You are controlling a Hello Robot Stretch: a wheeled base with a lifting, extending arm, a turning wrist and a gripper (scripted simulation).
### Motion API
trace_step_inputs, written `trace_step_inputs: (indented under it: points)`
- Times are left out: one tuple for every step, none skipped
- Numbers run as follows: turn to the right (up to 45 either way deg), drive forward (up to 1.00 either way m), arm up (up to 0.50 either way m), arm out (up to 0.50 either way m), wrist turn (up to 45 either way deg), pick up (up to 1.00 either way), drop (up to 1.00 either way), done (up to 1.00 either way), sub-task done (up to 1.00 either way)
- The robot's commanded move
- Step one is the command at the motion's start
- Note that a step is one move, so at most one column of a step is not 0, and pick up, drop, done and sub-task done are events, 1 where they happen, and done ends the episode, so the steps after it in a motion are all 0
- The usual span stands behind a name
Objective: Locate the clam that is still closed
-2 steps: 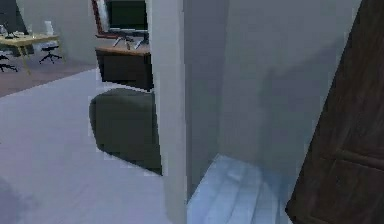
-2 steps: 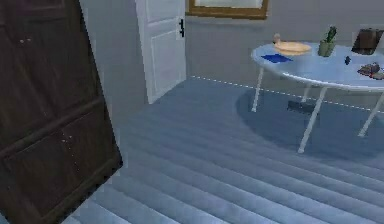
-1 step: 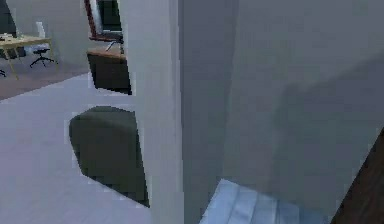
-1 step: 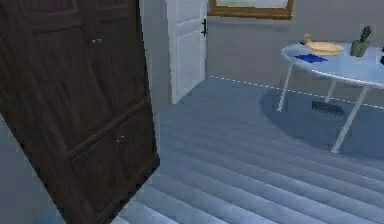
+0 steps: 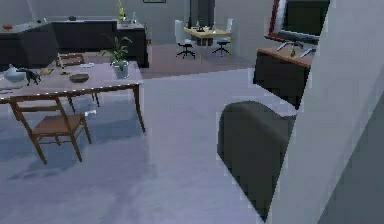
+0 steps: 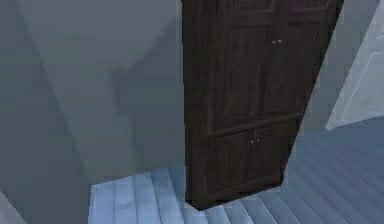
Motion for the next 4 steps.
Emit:
trace_step_inputs:
  points:
    - [-12.0, 0.00, 0.00, 0.00, 0.0, 0.00, 0.00, 0.00, 0.00]
    - [0.0, 0.25, 0.00, 0.00, 0.0, 0.00, 0.00, 0.00, 0.00]
    - [6.0, 0.00, 0.00, 0.00, 0.0, 0.00, 0.00, 0.00, 0.00]
    - [0.0, 1.00, 0.00, 0.00, 0.0, 0.00, 0.00, 0.00, 0.00]
